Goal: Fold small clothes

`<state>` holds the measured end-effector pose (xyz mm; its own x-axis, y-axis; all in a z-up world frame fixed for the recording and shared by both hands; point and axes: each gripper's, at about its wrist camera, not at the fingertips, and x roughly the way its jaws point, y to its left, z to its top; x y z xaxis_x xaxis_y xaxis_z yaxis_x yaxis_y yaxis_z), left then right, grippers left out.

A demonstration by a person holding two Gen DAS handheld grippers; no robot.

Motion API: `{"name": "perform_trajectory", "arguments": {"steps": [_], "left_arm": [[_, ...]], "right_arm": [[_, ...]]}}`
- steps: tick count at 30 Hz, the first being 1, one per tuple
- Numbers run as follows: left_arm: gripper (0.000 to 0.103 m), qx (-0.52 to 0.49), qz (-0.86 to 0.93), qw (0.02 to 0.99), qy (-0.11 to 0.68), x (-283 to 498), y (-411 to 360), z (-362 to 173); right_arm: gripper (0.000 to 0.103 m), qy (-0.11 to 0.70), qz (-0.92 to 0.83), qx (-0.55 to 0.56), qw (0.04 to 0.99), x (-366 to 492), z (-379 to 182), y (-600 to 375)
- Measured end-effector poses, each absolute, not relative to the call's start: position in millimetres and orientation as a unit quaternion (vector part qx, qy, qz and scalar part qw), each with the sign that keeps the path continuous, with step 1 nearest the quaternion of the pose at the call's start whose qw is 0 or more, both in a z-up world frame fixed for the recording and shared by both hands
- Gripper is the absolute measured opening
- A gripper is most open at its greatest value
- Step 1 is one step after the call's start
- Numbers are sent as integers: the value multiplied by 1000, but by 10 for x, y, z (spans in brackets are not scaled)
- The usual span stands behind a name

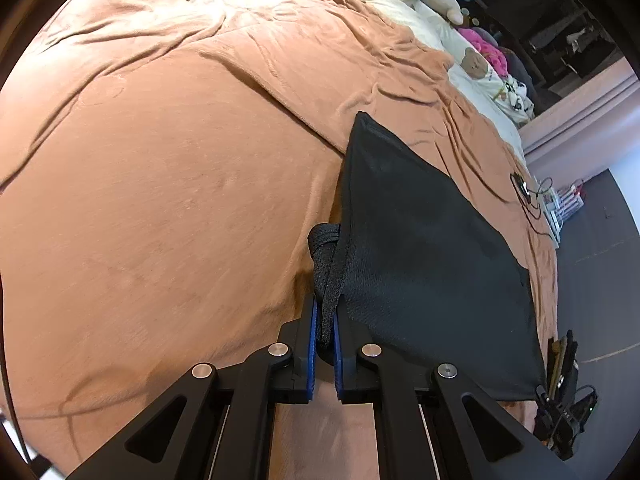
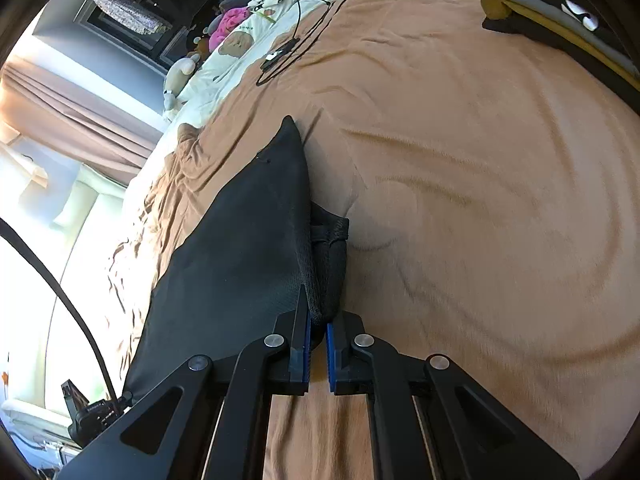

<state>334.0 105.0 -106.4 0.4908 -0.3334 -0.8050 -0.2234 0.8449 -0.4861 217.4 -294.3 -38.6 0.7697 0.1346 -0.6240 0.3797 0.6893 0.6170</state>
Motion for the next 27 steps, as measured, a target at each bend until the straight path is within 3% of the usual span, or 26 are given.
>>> {"name": "perform_trajectory", "arguments": {"steps": [7,15,17,18,19,20,22,27], "left_arm": [[7,-285,-36,815,502,3148,1150,-968],[9,-318,-39,790,523,3150,1211,-1354],[25,-320,-39,784,530,3144,1206,-1427],[41,-325,-44,781,531,3137,1209,-1464],[50,-333,-50,780,527,3131,1208,-1501],[50,-338,-55,780,523,3113,1209,-1514],[51,-337,-58,783,520,3098,1194,-1522],[51,-347,-64,782,513,3084,1212,-1542]], "right_arm": [[2,342,-62,394,851,1933,-393,-2904],[4,379,-61,373,845,1929,-462,-2904],[8,384,-73,363,846,1953,-425,-2916],[14,385,-77,360,846,1967,-392,-2891],[23,386,-87,353,848,1983,-354,-2896],[31,383,-95,345,851,1981,-313,-2878],[59,364,-109,332,863,1957,-200,-2857],[61,334,-123,306,883,1947,36,-2761]]}}
